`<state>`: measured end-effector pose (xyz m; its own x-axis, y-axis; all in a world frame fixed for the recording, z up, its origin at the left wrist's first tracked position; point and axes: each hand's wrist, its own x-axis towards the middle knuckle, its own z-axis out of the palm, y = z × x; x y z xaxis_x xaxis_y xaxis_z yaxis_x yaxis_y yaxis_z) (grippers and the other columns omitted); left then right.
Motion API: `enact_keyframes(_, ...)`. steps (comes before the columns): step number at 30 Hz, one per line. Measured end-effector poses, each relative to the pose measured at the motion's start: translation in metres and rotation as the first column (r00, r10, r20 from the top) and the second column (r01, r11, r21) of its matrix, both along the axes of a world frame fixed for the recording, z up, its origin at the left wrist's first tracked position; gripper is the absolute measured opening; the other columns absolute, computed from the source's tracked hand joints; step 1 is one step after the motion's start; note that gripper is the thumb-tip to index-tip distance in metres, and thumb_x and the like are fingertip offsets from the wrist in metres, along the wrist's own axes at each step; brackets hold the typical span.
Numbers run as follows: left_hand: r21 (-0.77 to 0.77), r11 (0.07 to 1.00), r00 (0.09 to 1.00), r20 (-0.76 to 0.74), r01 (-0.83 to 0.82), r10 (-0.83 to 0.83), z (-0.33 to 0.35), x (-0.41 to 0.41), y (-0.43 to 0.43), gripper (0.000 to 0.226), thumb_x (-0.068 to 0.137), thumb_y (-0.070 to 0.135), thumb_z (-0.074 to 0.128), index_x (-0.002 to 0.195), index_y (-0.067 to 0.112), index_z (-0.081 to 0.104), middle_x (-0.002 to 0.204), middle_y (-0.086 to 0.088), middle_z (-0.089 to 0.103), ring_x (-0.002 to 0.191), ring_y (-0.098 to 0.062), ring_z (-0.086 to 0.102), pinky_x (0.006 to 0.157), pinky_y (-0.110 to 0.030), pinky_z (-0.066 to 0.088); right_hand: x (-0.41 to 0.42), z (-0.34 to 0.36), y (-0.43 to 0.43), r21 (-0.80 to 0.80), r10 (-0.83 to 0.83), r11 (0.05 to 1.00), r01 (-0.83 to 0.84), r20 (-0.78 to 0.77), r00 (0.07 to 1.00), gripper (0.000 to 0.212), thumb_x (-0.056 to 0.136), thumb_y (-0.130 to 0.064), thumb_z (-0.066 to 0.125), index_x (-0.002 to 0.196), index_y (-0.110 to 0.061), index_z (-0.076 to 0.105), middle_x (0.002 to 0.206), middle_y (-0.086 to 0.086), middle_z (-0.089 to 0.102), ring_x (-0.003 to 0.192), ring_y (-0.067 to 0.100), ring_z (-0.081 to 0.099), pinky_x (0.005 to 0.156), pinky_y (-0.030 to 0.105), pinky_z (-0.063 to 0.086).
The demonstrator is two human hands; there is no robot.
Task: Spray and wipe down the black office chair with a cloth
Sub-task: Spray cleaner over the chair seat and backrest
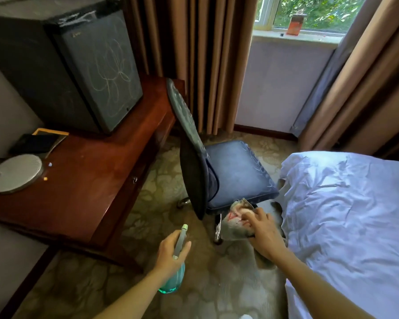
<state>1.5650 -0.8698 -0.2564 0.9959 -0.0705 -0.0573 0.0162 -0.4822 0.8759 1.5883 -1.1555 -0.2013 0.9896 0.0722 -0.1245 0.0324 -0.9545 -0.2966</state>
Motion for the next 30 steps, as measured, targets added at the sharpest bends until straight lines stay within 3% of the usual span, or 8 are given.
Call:
enact_keyframes(3, -0.008, 0.998, 0.998, 0.012, -0.06, 0.061, -0.001, 0.009, -0.054, 0.012, 0.085, 0.018, 0.068, 0.093, 0.02, 0.058, 0.08, 0.003, 0.058, 0.07, -0.013, 0.059, 0.064, -0.028, 0.051, 0.009, 0.004, -0.05, -0.003, 0.005, 1.0, -0.005, 0.0, 1.0, 0.059, 0.087, -0.028, 0.059, 0.137, -0.037, 0.03, 0.143, 0.003, 0.025, 0.125, 0.027, 0.028, 0.102, 0.036, 0.038)
enact_keyframes(9, -0.066, 0.989, 0.985, 0.104, -0.13, 0.137, 0.007, 0.023, -0.14, 0.013, 0.083, 0.02, 0.066, 0.093, 0.019, 0.057, 0.077, 0.003, 0.057, 0.065, -0.014, 0.057, 0.06, -0.02, 0.048, 0.024, 0.004, -0.127, -0.002, 0.011, 1.0, -0.011, -0.015, 1.0, 0.063, 0.083, -0.021, 0.064, 0.134, -0.039, 0.033, 0.141, 0.005, 0.031, 0.122, 0.03, 0.033, 0.102, 0.04, 0.042)
enact_keyframes(17, -0.013, 0.991, 0.982, 0.129, -0.136, 0.137, 0.007, 0.057, -0.198, 0.013, 0.086, 0.018, 0.067, 0.094, 0.02, 0.057, 0.078, 0.007, 0.055, 0.065, -0.016, 0.059, 0.061, -0.013, 0.048, 0.052, -0.005, -0.172, 0.008, -0.003, 1.0, 0.003, -0.022, 1.0, 0.06, 0.083, -0.025, 0.064, 0.134, -0.036, 0.035, 0.139, 0.005, 0.031, 0.121, 0.029, 0.033, 0.1, 0.037, 0.041)
enact_keyframes(24, 0.059, 0.981, 0.983, 0.005, -0.183, 0.183, -0.015, 0.103, -0.223, 0.01, 0.088, 0.02, 0.066, 0.088, 0.017, 0.057, 0.076, 0.005, 0.053, 0.065, -0.013, 0.056, 0.06, -0.011, 0.045, 0.099, -0.012, -0.206, 0.023, -0.024, 0.999, 0.025, -0.031, 0.999, 0.061, 0.081, -0.02, 0.063, 0.136, -0.032, 0.038, 0.138, 0.006, 0.033, 0.118, 0.029, 0.034, 0.098, 0.035, 0.041)
enact_keyframes(30, 0.169, 0.967, 0.963, -0.161, -0.19, 0.218, -0.041, 0.129, -0.224, 0.012, 0.088, 0.025, 0.065, 0.093, 0.018, 0.057, 0.084, 0.003, 0.056, 0.071, -0.014, 0.058, 0.062, -0.008, 0.041, 0.159, -0.01, -0.233, 0.031, -0.056, 0.998, 0.057, -0.03, 0.998, 0.065, 0.077, -0.01, 0.062, 0.133, -0.034, 0.04, 0.128, 0.004, 0.037, 0.109, 0.027, 0.036, 0.086, 0.035, 0.046)
